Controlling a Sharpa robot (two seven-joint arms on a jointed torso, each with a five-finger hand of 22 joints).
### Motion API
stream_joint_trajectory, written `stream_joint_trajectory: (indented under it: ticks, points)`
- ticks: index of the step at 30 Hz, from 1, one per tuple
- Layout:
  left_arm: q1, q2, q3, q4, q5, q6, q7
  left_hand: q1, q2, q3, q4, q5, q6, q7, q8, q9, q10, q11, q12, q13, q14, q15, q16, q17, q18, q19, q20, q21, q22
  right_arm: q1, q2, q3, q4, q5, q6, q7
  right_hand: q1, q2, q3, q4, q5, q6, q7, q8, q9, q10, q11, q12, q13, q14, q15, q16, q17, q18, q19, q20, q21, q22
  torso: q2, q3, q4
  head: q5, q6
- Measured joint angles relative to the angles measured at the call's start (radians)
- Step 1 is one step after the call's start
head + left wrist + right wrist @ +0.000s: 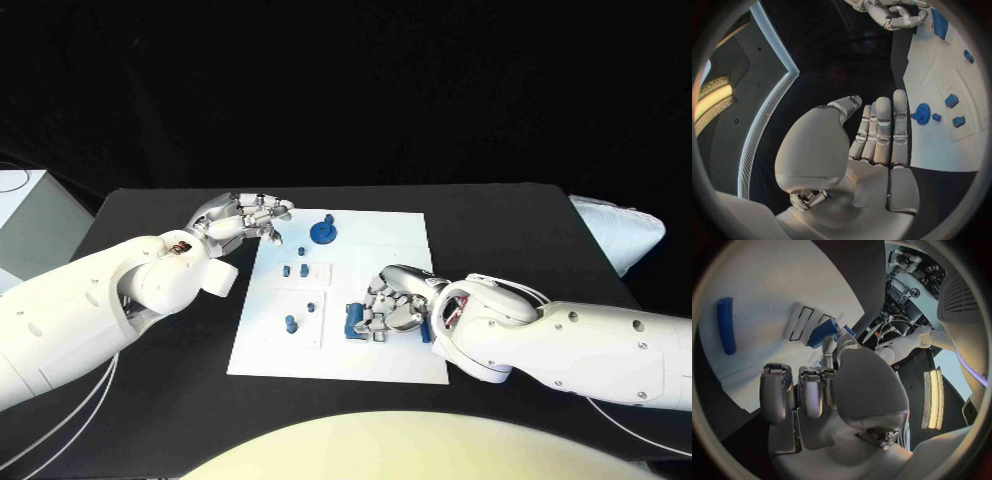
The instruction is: Assemble the parts on the task board
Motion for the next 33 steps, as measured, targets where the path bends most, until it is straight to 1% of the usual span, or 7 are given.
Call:
stream_joint_trajectory:
  ticks: [2, 5, 7, 13, 15, 20, 33]
  points:
    - [0.000, 0.000, 0.000, 0.000, 0.000, 0.000, 0.000, 0.000, 0.000, 0.000, 0.000, 0.000, 0.000, 0.000, 0.000, 0.000, 0.000, 0.000, 0.000, 0.000, 0.000, 0.000, 0.000, 0.000, 0.000, 0.000, 0.000, 0.000, 0.000, -0.004, 0.004, 0.000, -0.001, -0.006, -0.004, -0.005, 0.012, -0.010, 0.017, -0.002, 0.011, -0.006, -0.006, 0.008, 0.012, -0.001, -0.005, 0.000, 0.000, -0.002, -0.002, 0.000, 0.000, 0.000, 0.000, -0.007, 0.006, 0.000, 0.000, 0.0000, 0.0005, 0.001, 0.000]
    - [0.000, 0.000, 0.000, -0.001, 0.000, 0.000, 0.000, 0.000, 0.000, 0.000, 0.000, 0.000, 0.000, 0.000, 0.000, 0.000, 0.000, 0.000, 0.000, 0.000, 0.000, 0.000, 0.000, 0.000, 0.000, 0.000, 0.000, 0.000, 0.000, -0.007, 0.010, 0.000, -0.002, -0.015, -0.010, -0.011, 0.026, -0.013, 0.037, -0.002, 0.011, -0.004, -0.007, 0.016, 0.022, 0.000, -0.007, 0.000, 0.000, 0.000, -0.007, 0.000, 0.000, 0.000, 0.000, -0.007, 0.012, 0.000, 0.000, 0.0000, 0.0007, 0.002, 0.000]
    - [0.000, 0.000, 0.000, -0.001, 0.000, 0.000, 0.000, 0.000, 0.000, 0.000, 0.004, 0.000, 0.000, 0.000, 0.004, 0.000, 0.000, 0.000, 0.000, 0.000, 0.000, 0.000, 0.000, 0.000, 0.000, 0.002, 0.002, -0.005, -0.001, -0.009, 0.013, 0.000, -0.003, -0.020, -0.014, -0.015, 0.041, -0.018, 0.051, -0.002, 0.011, -0.006, -0.012, 0.019, 0.028, 0.000, -0.007, 0.000, 0.000, 0.000, -0.007, 0.000, 0.000, -0.014, 0.000, -0.007, 0.014, 0.000, 0.001, 0.0000, 0.0007, 0.002, 0.000]
    - [0.000, 0.000, 0.000, -0.001, -0.001, 0.001, -0.001, 0.000, 0.000, 0.000, 0.009, 0.000, 0.000, 0.000, 0.004, 0.000, 0.000, 0.000, 0.000, 0.000, 0.000, 0.000, 0.000, 0.000, 0.000, 0.004, 0.004, -0.008, -0.002, -0.011, 0.017, 0.000, -0.003, -0.038, -0.024, -0.027, 0.043, -0.015, 0.068, -0.001, 0.011, -0.006, -0.012, 0.023, 0.033, 0.000, -0.007, 0.000, 0.000, 0.000, -0.007, 0.000, 0.000, -0.014, 0.000, -0.007, 0.022, 0.000, 0.001, 0.0001, 0.0001, 0.004, 0.000]
    - [0.000, 0.000, 0.000, -0.001, -0.001, 0.001, -0.001, 0.000, 0.000, 0.000, 0.009, 0.000, 0.000, 0.000, 0.004, 0.000, 0.000, 0.000, 0.000, 0.000, 0.000, 0.000, 0.000, 0.000, 0.000, 0.004, 0.004, -0.008, -0.002, -0.012, 0.018, 0.000, -0.003, -0.043, -0.027, -0.030, 0.043, -0.015, 0.083, 0.000, 0.010, -0.006, -0.013, 0.023, 0.037, -0.001, -0.012, 0.000, 0.000, 0.000, -0.007, 0.000, 0.000, -0.014, -0.001, -0.012, 0.022, 0.000, 0.001, 0.0001, 0.0000, 0.004, 0.000]
    - [0.000, 0.000, 0.000, -0.002, -0.001, 0.001, -0.002, 0.000, 0.000, 0.000, 0.008, 0.000, 0.000, 0.000, 0.004, 0.000, 0.000, 0.000, 0.000, 0.000, 0.000, 0.000, 0.000, 0.000, 0.000, 0.004, 0.004, -0.008, -0.002, -0.012, 0.018, 0.000, -0.007, -0.053, -0.029, -0.033, 0.055, -0.003, 0.105, -0.002, 0.009, -0.009, -0.016, 0.027, 0.041, 0.000, -0.014, 0.000, 0.000, -0.004, -0.011, 0.000, 0.000, -0.013, 0.000, -0.014, 0.024, 0.001, 0.000, 0.0003, -0.0007, 0.004, 0.000]
    - [0.000, 0.001, 0.000, -0.003, -0.001, 0.003, -0.005, 0.000, 0.000, 0.000, 0.008, 0.000, 0.000, 0.000, 0.004, 0.000, 0.000, 0.000, 0.000, -0.001, 0.000, 0.000, 0.000, 0.000, 0.000, 0.004, 0.004, -0.008, -0.002, -0.014, 0.012, 0.000, -0.016, -0.049, 0.015, -0.013, 0.064, -0.013, 0.138, -0.002, -0.017, -0.013, -0.019, 0.036, 0.052, 0.000, -0.014, 0.000, 0.000, -0.004, -0.010, 0.000, 0.000, -0.013, 0.000, -0.014, 0.029, 0.001, 0.000, 0.0005, -0.0007, 0.010, 0.000]
